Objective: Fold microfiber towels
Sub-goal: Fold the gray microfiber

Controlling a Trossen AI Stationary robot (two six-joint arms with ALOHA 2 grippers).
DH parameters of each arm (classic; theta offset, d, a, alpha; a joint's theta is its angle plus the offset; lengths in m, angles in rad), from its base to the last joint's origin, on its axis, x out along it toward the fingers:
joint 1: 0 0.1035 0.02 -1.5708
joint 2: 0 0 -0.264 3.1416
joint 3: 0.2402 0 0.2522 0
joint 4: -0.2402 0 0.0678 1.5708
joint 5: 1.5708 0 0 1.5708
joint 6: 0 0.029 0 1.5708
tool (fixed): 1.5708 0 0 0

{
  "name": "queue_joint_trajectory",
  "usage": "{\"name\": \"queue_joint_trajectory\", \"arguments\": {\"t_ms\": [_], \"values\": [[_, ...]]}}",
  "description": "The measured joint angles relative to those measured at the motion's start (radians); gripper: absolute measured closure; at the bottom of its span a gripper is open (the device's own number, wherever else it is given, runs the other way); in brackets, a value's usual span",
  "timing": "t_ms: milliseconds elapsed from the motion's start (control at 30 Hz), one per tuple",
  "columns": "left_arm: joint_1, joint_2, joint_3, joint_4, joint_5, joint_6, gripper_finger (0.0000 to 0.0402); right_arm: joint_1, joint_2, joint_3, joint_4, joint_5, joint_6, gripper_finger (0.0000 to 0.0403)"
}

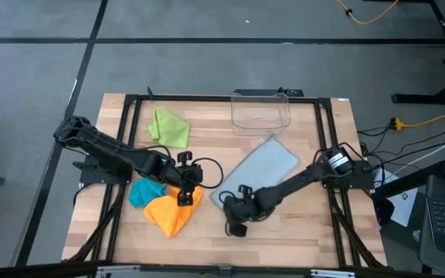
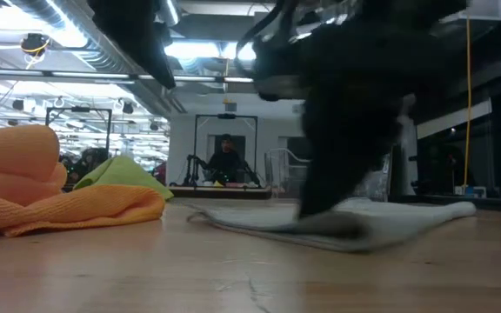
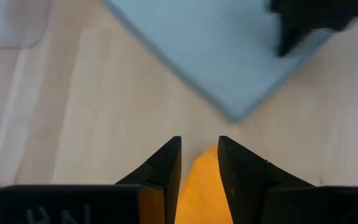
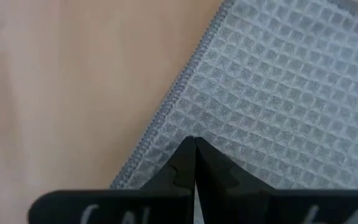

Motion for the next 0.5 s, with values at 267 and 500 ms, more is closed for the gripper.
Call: {"name": "queue_joint_trajectory", "arguments": {"t_ms": [267,500], "values": [[0.033,0.000,0.000,0.006,-0.009,0.000,0.0303,0.165,-0.012,-0.002,-0.119,-0.090,0.169,0.0395],[0.050,0.000,0.000,0.078,-0.010,0.000,0.0303,0.279,-0.071,-0.013,-0.238,0.023,0.369,0.0395]]}}
